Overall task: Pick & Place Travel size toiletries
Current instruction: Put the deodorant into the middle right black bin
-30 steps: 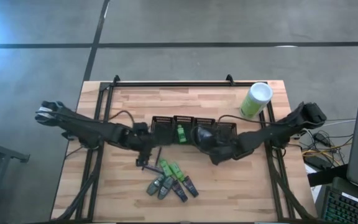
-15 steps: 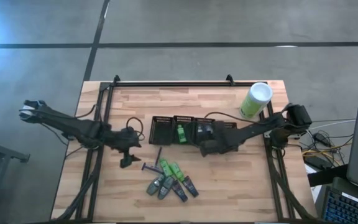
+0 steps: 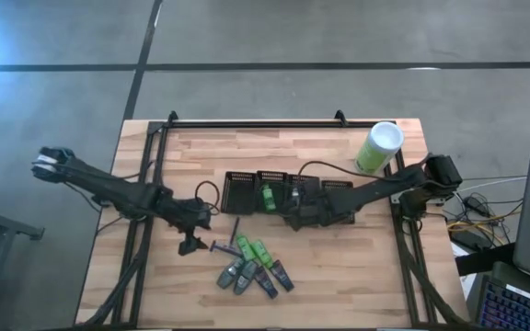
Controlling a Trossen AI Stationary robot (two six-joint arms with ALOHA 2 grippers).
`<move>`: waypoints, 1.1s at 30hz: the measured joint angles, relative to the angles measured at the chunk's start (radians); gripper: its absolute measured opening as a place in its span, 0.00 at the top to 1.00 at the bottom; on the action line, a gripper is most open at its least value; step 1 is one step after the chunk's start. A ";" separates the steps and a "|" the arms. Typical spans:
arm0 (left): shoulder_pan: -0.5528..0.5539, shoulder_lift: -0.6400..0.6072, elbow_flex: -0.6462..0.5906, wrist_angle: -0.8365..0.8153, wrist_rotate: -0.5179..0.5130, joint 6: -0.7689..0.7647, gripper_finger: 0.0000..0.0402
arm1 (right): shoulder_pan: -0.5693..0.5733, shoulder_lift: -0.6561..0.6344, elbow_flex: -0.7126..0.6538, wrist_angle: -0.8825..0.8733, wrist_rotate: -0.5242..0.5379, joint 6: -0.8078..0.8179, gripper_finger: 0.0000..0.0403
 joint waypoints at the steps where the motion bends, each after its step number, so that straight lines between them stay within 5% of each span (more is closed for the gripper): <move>1: -0.009 0.014 0.006 0.000 -0.001 -0.015 0.16 | 0.004 0.000 0.017 -0.016 -0.020 -0.022 0.18; 11: -0.253 0.305 0.212 0.002 -0.231 -0.392 0.16 | 0.059 -0.006 0.095 -0.257 -0.079 -0.103 0.12; 17: -0.385 0.527 0.413 -0.151 -0.312 -0.585 0.16 | 0.126 -0.011 0.091 -0.260 -0.072 -0.114 0.14; 26: -0.403 0.737 0.637 -0.223 -0.317 -0.727 0.15 | 0.190 -0.012 0.089 -0.263 -0.025 -0.109 0.16; 33: -0.400 0.798 0.680 -0.264 -0.311 -0.803 0.15 | 0.189 -0.011 0.088 -0.264 -0.021 -0.102 0.11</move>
